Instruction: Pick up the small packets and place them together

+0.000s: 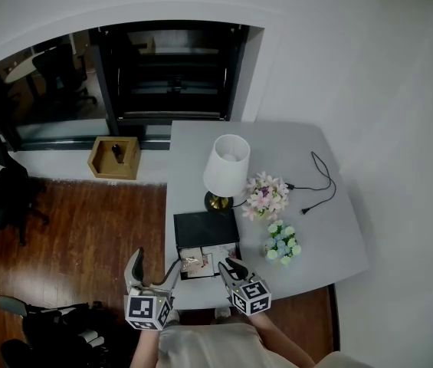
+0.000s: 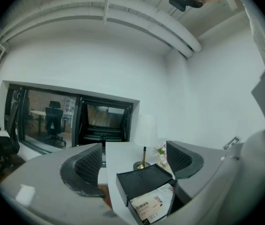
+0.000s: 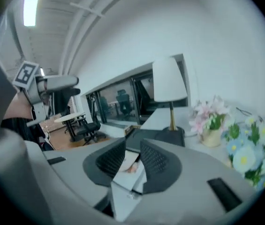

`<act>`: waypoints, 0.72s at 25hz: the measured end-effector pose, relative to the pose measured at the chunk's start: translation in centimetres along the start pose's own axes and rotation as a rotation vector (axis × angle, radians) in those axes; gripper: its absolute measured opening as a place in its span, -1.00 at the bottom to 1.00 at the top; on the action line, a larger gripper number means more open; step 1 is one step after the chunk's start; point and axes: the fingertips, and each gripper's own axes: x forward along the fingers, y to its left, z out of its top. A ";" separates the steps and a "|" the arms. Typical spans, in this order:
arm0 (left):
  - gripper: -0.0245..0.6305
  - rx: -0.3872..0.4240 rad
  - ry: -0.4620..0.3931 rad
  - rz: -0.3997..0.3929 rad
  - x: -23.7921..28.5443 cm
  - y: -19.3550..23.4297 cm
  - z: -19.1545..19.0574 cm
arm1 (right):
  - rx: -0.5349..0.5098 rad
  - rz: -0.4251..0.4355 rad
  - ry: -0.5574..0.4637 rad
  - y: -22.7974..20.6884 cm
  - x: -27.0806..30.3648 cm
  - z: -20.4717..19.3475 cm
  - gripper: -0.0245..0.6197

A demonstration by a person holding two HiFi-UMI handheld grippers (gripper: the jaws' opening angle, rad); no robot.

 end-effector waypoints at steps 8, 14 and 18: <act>0.36 0.066 -0.088 -0.022 0.1 -1.4 2.4 | -0.112 -0.051 -0.386 -1.2 -4.6 13.1 0.23; 0.48 0.029 -0.087 -0.068 0.5 -2.2 2.6 | -0.165 -0.047 -0.425 -2.3 -6.7 14.9 0.32; 0.37 0.064 -0.086 -0.046 0.5 -2.1 2.6 | -0.149 0.006 -0.423 -1.8 -7.3 14.7 0.21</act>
